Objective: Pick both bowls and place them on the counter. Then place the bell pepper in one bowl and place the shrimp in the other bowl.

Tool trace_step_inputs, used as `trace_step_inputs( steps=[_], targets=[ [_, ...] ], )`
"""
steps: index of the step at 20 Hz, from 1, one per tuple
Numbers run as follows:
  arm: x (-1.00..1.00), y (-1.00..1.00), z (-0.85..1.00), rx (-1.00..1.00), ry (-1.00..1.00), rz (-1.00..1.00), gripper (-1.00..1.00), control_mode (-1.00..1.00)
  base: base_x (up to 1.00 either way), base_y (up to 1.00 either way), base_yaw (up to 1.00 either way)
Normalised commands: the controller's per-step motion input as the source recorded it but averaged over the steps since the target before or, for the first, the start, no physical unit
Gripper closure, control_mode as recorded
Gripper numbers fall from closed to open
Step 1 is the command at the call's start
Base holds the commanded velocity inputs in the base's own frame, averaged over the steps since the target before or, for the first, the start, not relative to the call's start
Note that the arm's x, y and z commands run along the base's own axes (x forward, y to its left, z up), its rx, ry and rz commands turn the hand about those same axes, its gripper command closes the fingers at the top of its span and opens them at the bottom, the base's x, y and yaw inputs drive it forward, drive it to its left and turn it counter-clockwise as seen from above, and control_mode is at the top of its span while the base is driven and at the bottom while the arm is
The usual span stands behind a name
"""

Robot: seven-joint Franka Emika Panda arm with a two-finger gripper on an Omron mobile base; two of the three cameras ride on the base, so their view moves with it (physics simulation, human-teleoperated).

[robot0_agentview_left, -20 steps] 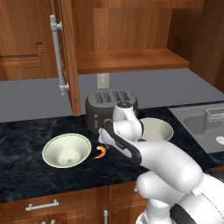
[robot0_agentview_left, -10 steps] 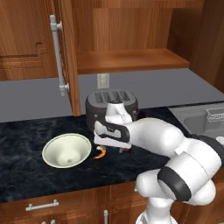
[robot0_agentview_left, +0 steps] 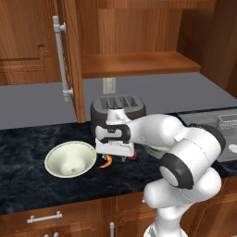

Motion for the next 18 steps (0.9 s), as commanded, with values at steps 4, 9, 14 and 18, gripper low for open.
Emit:
trace_step_inputs(
  steps=[4, 9, 14, 18],
  targets=[
    [0.00, 0.05, -0.04, 0.00, 0.00, 0.00, -1.00, -1.00, 0.00, 0.00, 0.00],
    [0.00, 0.01, -0.10, 0.00, 0.00, 0.00, -1.00, -1.00, 0.00, 0.00, 0.00],
    [0.00, 0.00, -0.07, 0.00, 0.00, -0.04, -1.00, -1.00, 0.00, 0.00, 0.00],
    [0.00, 0.00, -0.02, 0.00, 0.00, -0.09, -1.00, -1.00, 0.00, 0.00, 0.00]
  ],
)
